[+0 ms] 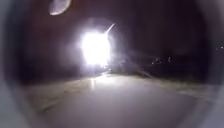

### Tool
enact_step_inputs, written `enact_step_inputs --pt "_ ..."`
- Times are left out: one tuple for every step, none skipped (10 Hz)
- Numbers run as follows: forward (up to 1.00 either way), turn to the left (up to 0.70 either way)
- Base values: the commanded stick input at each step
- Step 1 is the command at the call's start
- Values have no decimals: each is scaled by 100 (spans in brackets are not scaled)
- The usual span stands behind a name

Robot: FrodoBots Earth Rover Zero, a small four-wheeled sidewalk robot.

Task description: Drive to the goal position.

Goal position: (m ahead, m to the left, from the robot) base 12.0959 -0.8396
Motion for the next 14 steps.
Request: enact_step_inputs --pt "100 3" --pt "100 4" --pt "100 6" --pt "100 8" --pt "100 8" --pt "100 10" --pt "100 11" --pt "100 11" --pt "100 9" --pt "100 8" --pt "100 8" --pt "100 8" --pt "100 8" --pt "100 9"
